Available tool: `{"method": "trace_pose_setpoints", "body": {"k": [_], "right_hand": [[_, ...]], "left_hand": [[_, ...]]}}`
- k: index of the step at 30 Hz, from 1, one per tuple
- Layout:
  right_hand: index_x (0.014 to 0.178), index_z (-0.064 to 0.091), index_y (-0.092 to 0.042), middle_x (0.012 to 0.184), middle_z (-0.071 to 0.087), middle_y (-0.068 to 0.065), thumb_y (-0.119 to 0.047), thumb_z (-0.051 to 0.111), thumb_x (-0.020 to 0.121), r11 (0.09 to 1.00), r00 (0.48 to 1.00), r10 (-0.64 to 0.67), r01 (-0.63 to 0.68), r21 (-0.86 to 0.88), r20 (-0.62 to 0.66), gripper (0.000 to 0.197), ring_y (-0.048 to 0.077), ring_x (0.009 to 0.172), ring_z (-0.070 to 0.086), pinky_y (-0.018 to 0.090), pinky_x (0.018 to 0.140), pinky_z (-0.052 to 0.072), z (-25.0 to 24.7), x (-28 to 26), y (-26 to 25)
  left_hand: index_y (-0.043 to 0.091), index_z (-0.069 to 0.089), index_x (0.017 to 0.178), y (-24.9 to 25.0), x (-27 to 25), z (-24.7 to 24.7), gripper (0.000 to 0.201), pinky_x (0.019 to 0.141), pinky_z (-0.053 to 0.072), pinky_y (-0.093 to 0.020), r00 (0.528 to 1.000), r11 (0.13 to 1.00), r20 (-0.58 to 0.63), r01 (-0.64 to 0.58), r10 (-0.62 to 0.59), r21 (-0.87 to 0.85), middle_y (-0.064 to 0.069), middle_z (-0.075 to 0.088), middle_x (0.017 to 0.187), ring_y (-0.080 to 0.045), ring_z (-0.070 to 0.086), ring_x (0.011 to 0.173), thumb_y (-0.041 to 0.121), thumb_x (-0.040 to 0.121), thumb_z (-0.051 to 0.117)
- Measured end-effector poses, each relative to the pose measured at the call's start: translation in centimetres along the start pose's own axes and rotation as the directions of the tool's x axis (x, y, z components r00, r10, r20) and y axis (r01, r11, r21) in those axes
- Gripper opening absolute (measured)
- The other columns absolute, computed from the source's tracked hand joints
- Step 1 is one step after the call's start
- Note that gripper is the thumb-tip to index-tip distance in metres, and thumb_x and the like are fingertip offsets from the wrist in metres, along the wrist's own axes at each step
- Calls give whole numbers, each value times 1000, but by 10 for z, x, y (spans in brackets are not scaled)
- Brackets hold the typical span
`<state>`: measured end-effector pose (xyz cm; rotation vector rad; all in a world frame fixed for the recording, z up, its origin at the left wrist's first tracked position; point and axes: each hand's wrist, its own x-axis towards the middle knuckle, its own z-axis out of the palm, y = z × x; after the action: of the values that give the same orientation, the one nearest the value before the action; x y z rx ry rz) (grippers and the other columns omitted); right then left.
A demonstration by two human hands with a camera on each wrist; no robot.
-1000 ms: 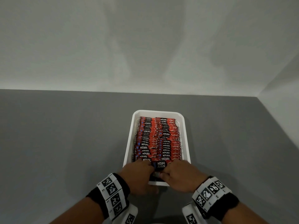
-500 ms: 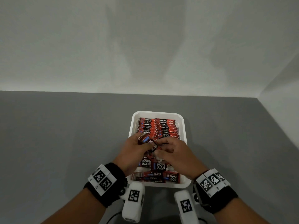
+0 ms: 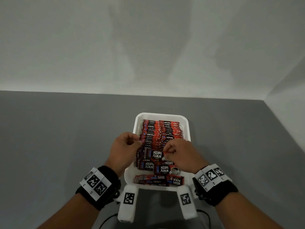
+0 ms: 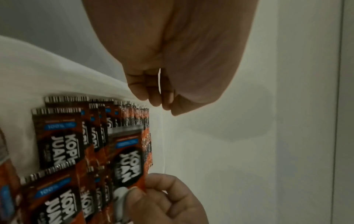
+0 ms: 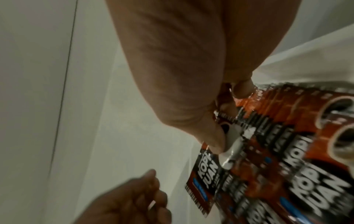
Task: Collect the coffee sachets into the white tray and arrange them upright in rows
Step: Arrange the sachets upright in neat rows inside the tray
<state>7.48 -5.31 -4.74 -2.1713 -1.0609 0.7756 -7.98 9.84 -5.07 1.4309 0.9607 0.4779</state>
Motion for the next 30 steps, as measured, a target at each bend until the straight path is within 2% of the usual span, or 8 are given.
{"method": "trace_pose_setpoints", "body": {"k": [4, 7, 13, 16, 19, 21, 23, 30], "right_hand": [[86, 70, -28, 87, 66, -17, -11, 77, 85, 981, 987, -35, 64, -182, 160, 18, 4, 85, 64, 22, 82, 53, 30, 11, 1], [94, 74, -20, 102, 71, -4, -11, 76, 85, 954, 972, -65, 126, -271, 225, 13, 14, 93, 66, 28, 87, 54, 45, 18, -1], [96, 73, -17, 103, 71, 5, -11, 73, 87, 911, 976, -72, 149, -385, 207, 10, 24, 94, 68, 36, 86, 57, 54, 23, -1], [96, 72, -17, 102, 70, 0, -12, 70, 88, 923, 977, -84, 150, -355, 195, 10, 19, 93, 66, 31, 86, 54, 50, 20, 0], [89, 72, -19, 92, 70, -4, -13, 63, 90, 948, 989, -51, 92, -306, 137, 11, 13, 86, 65, 27, 80, 52, 35, 8, 6], [85, 71, -19, 90, 71, -3, -12, 59, 91, 937, 986, -12, 68, -343, 164, 15, 13, 83, 65, 25, 74, 51, 23, -6, 12], [88, 72, -17, 94, 71, 2, -14, 61, 90, 899, 975, 28, 72, -433, 222, 12, 19, 85, 67, 28, 72, 52, 15, -21, 20], [107, 70, -17, 108, 67, 7, -20, 67, 92, 771, 976, 82, 66, -633, 202, 16, 28, 94, 68, 40, 83, 58, 30, -31, 30]], "left_hand": [[13, 66, 90, -7, -3, -4, 5, 62, 50, -23, 999, 973, 34, -41, 34, 226, 4, 72, 76, -2, 64, 63, 8, 90, 69], [18, 66, 86, -11, -8, -4, 13, 65, 58, -24, 985, 912, 164, -108, 46, 395, -1, 75, 82, -10, 69, 72, 5, 88, 65], [17, 69, 92, -12, -19, -4, 14, 69, 53, -20, 853, 608, 517, -374, -71, 700, 5, 69, 95, -12, 65, 83, 11, 86, 58], [14, 69, 91, -18, -23, 2, 14, 74, 59, -31, 733, 515, 670, -533, -115, 672, -2, 70, 93, -21, 68, 83, 20, 81, 60], [24, 63, 119, -29, -26, 9, 40, 85, 55, -27, 659, 491, 741, -606, -130, 626, 2, 68, 113, -17, 66, 101, 45, 85, 64], [30, 56, 132, -37, -28, 15, 54, 98, 50, -29, 657, 449, 745, -634, -116, 629, 3, 63, 127, -16, 60, 113, 62, 88, 53], [27, 57, 130, -42, -28, 18, 48, 101, 49, -35, 673, 409, 731, -639, -112, 651, 0, 62, 127, -19, 58, 114, 57, 96, 43], [9, 65, 112, -42, -22, 20, 36, 86, 45, -27, 640, 411, 751, -648, -162, 641, -7, 62, 113, -20, 57, 101, 32, 103, 40]]}}
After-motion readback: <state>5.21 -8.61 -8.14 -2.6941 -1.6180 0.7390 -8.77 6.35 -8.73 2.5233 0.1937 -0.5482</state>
